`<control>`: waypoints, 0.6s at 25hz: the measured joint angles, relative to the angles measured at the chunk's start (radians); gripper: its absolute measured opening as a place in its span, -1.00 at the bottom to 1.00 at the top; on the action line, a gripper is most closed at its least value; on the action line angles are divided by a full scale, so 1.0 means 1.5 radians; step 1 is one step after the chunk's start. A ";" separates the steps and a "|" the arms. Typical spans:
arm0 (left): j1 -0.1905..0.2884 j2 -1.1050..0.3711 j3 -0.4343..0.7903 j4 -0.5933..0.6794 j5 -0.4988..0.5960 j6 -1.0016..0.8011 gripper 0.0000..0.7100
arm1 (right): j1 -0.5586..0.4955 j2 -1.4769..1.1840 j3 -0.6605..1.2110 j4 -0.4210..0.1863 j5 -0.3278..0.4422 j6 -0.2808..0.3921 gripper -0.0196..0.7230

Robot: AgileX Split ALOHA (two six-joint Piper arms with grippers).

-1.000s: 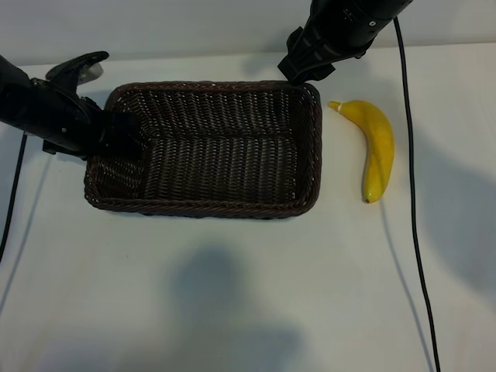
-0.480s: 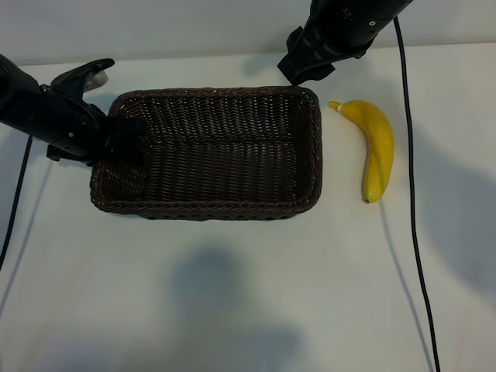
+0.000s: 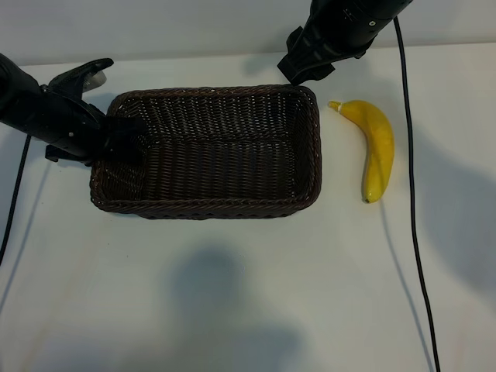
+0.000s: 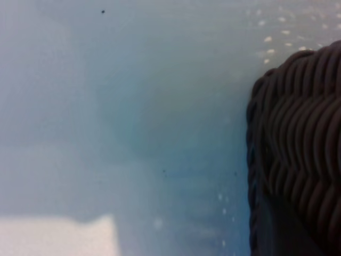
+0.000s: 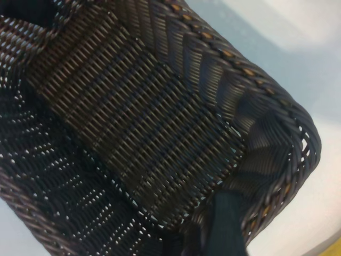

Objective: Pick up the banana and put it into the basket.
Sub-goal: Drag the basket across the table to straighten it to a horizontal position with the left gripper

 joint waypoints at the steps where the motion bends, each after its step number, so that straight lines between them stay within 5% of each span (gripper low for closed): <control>1: 0.000 0.000 0.000 0.000 0.002 0.000 -0.52 | 0.000 0.000 0.000 0.000 0.000 0.000 0.49; 4: 0.000 -0.002 0.000 -0.001 0.011 0.000 -0.30 | 0.000 0.000 0.000 0.000 0.000 0.000 0.49; 9: 0.000 -0.020 0.000 -0.009 0.018 -0.005 0.55 | 0.000 0.000 0.000 0.000 0.001 0.000 0.49; 15: 0.000 -0.040 -0.001 -0.010 0.040 -0.015 0.69 | 0.000 0.000 0.000 0.000 0.003 0.000 0.49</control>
